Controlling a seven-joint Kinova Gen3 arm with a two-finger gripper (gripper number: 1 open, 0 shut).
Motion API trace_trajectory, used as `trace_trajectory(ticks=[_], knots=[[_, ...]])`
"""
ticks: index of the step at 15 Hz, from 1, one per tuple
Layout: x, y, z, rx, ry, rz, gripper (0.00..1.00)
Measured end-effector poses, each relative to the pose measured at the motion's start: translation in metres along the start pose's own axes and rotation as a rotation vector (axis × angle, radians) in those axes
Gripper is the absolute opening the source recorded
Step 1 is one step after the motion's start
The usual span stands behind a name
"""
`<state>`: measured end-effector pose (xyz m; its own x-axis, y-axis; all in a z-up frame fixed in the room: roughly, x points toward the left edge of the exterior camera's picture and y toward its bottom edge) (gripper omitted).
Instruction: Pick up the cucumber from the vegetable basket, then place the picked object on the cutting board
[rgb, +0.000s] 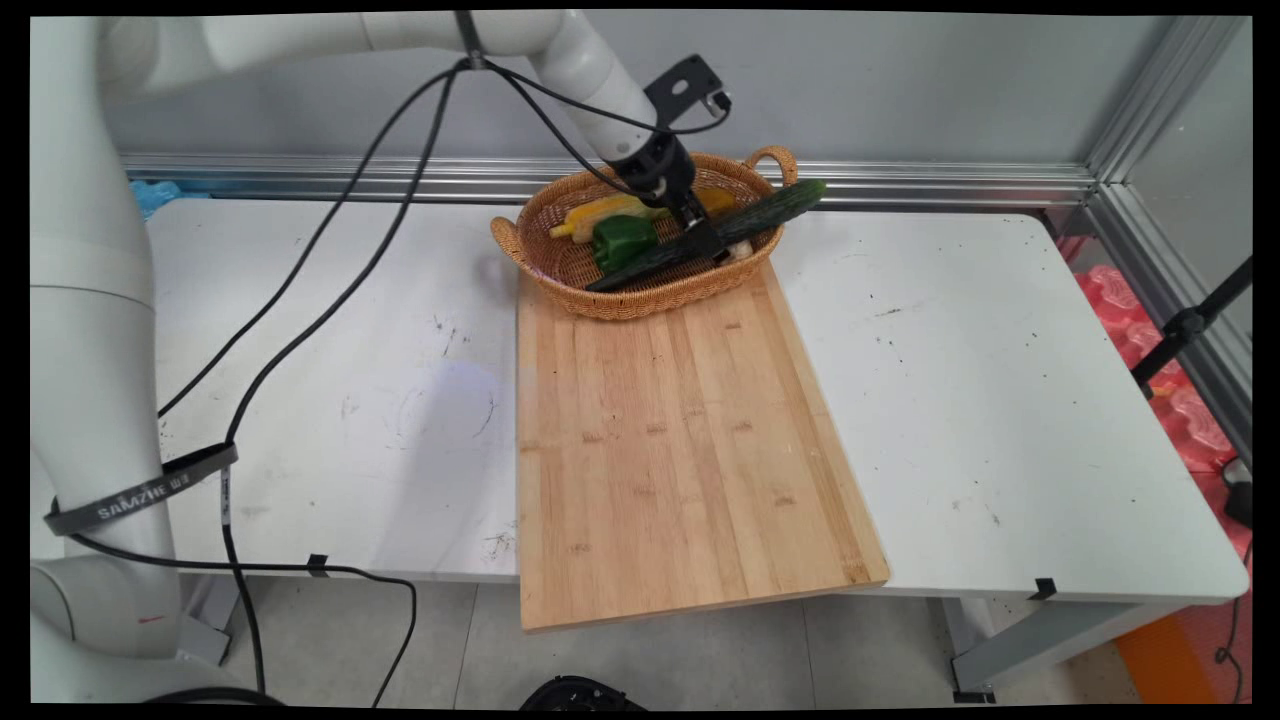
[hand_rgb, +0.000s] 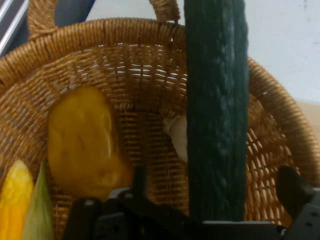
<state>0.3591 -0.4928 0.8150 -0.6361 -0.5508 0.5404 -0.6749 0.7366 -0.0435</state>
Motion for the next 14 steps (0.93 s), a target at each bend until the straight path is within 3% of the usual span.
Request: trace_trajectory(ticks=[1, 2, 9, 14], knots=[[0.002, 0.000, 0.006, 0.001, -0.004, 0.004, 1.00], [0.003, -0.001, 0.009, 0.001, -0.006, 0.006, 0.00], [0.011, -0.003, 0.008, 0.003, -0.003, 0.030, 0.00], [0.027, -0.006, -0.028, 0.022, 0.026, 0.028, 0.00]])
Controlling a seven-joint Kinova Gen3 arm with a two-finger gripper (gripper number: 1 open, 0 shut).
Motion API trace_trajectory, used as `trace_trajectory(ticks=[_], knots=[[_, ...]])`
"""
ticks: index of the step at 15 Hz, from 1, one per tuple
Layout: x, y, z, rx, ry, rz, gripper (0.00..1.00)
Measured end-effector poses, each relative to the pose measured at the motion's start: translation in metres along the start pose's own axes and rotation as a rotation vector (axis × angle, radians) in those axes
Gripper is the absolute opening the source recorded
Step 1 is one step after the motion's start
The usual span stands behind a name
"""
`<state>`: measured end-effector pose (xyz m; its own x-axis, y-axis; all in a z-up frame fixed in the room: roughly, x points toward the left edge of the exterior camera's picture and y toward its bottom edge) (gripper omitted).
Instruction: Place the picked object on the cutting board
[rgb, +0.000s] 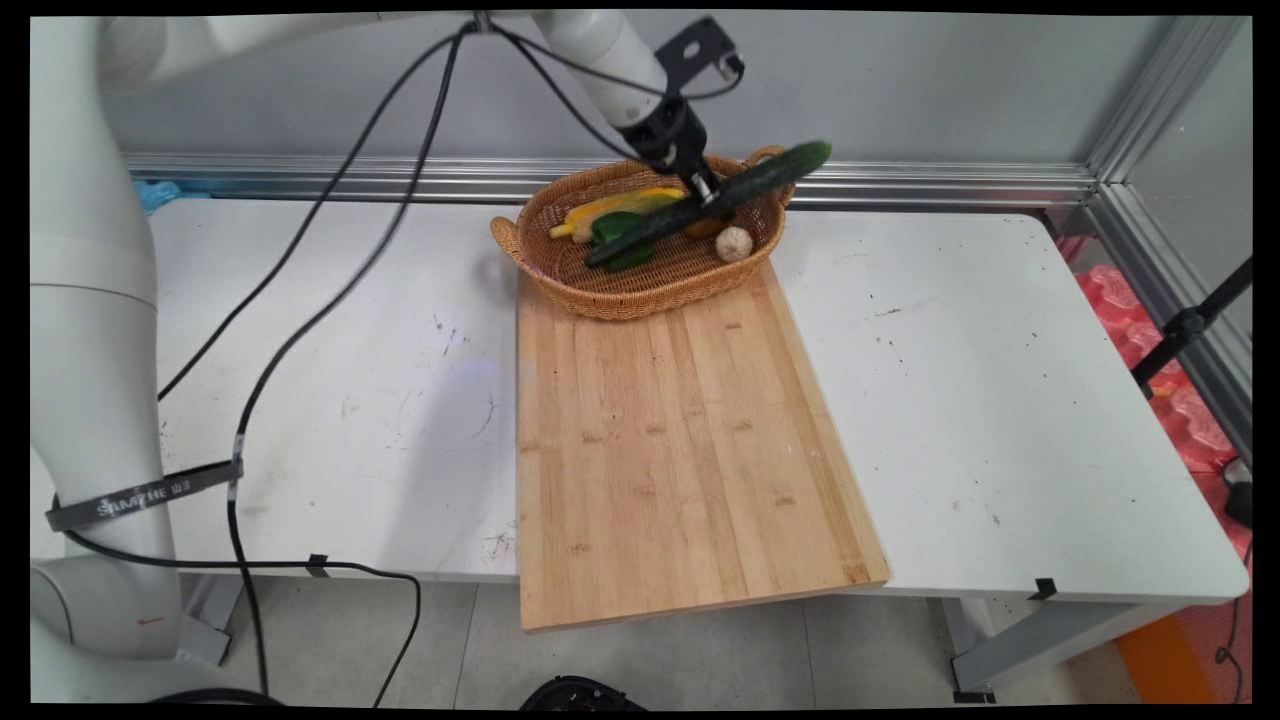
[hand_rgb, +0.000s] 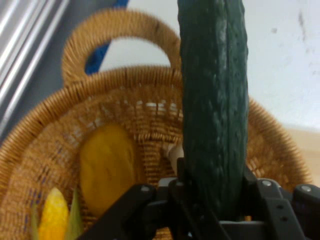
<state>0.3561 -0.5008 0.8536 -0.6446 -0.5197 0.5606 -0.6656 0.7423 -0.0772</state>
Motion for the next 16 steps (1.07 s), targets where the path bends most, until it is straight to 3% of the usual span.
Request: trace_trajectory(ticks=[5, 10, 16], knots=[[0.022, 0.005, -0.037, -0.004, 0.041, -0.003, 0.00], [0.045, 0.023, -0.082, -0.036, 0.084, -0.009, 0.00], [0.049, 0.069, -0.127, -0.103, 0.073, -0.049, 0.00]])
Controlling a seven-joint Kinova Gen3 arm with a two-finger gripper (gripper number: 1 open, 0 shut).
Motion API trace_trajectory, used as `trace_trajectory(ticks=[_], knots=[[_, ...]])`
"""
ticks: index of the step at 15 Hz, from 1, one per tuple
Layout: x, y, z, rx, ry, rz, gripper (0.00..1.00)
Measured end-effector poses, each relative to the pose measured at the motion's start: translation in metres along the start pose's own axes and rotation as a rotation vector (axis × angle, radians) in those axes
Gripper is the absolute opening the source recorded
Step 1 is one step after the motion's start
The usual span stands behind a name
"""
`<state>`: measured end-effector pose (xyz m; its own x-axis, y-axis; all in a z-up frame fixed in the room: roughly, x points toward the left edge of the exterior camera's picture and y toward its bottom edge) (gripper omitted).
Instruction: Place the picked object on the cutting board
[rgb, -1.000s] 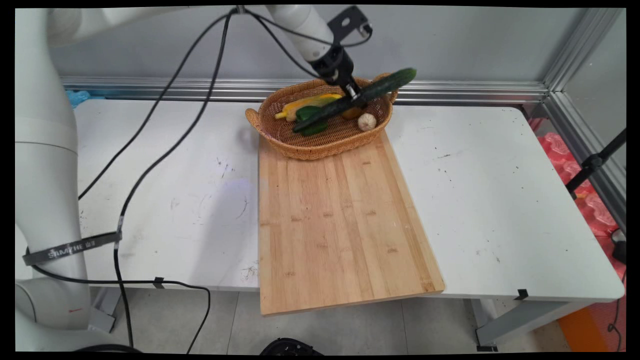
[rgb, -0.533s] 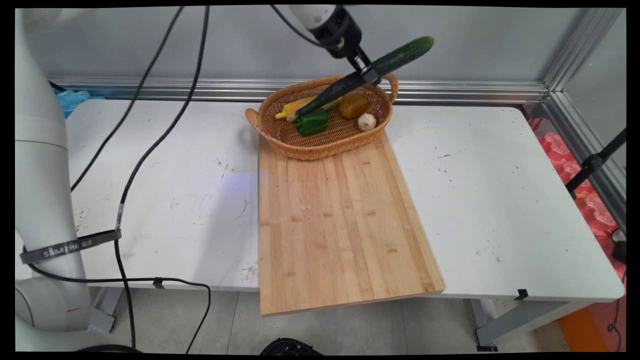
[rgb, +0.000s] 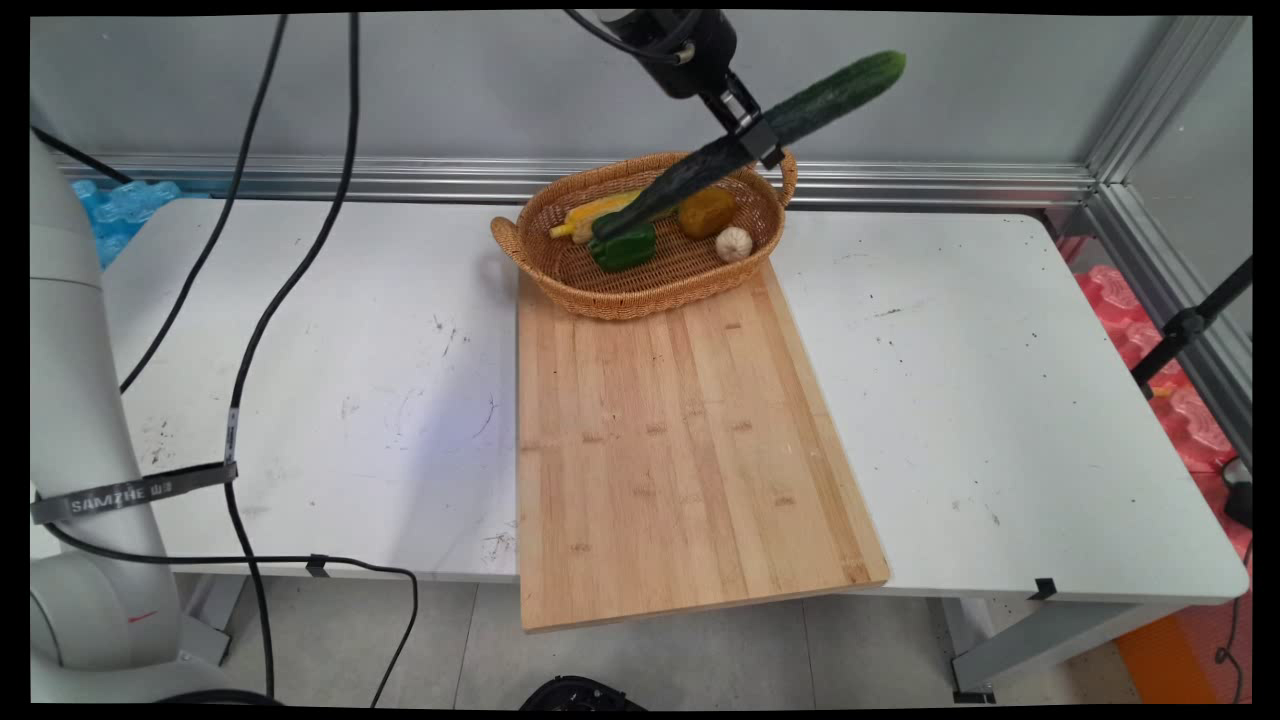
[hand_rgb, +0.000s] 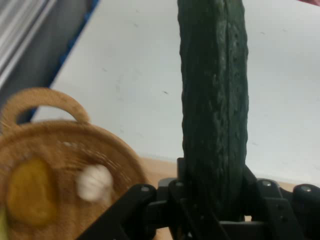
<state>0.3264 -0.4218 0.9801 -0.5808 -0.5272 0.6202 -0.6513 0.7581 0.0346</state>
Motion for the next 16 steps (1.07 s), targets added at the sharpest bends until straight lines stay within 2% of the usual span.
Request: trace_trajectory(ticks=[6, 12, 16], knots=[[-0.023, 0.051, -0.010, -0.017, -0.074, -0.080, 0.00], [-0.051, 0.081, 0.008, 0.011, -0.147, -0.178, 0.00], [-0.076, 0.089, 0.031, 0.044, -0.200, -0.229, 0.00]])
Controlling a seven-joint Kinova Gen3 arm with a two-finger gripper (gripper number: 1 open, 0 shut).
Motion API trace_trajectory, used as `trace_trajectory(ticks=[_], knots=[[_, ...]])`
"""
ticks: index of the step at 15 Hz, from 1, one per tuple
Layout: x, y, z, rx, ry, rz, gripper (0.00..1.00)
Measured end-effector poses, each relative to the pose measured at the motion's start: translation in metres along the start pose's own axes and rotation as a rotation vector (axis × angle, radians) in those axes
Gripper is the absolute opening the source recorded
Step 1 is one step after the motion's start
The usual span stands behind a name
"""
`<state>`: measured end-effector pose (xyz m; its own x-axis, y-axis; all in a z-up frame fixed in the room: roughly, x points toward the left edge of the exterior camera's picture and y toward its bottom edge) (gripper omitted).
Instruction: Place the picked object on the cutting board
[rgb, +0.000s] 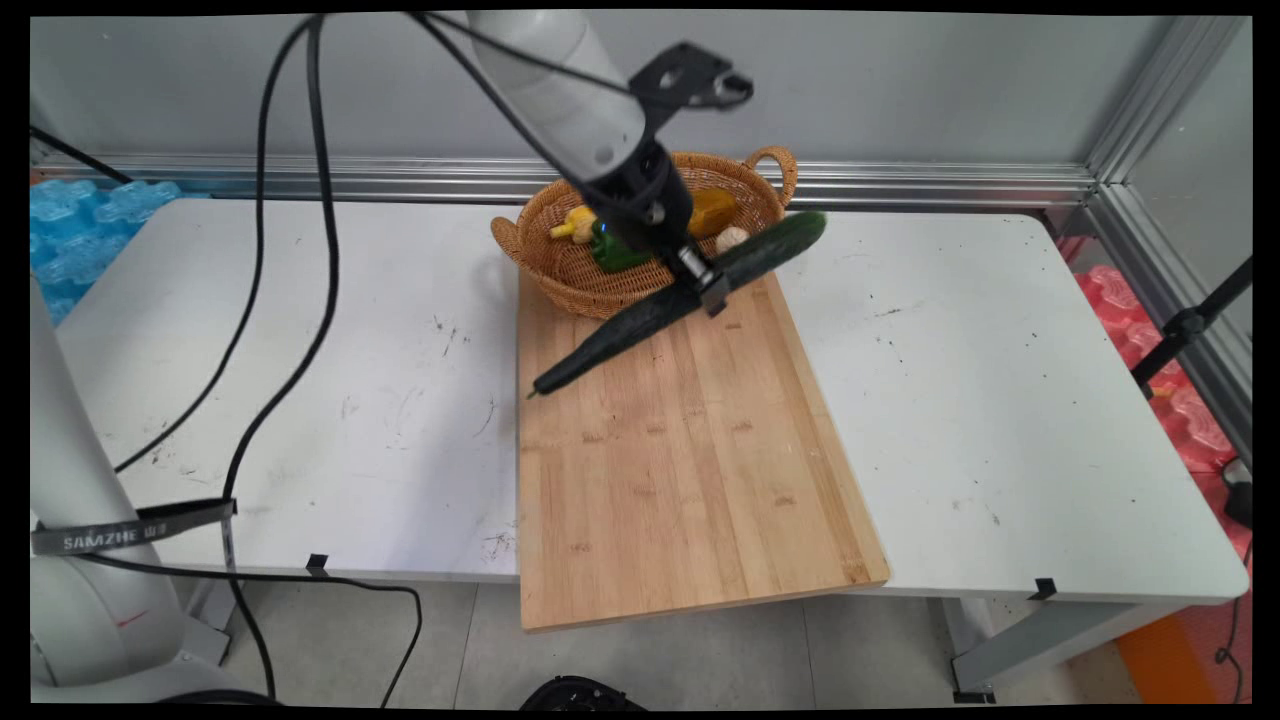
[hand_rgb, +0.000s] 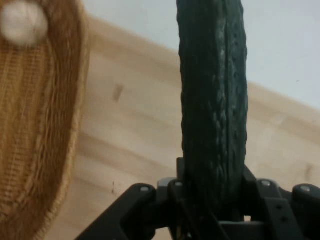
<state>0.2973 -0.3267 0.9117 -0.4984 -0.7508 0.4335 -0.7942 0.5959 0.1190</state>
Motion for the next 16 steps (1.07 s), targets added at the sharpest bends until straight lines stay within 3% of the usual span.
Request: trace_trajectory(ticks=[9, 16], knots=[[-0.035, -0.007, 0.072, 0.039, -0.097, -0.054, 0.00], [-0.051, -0.012, 0.111, 0.041, -0.125, -0.075, 0.00]])
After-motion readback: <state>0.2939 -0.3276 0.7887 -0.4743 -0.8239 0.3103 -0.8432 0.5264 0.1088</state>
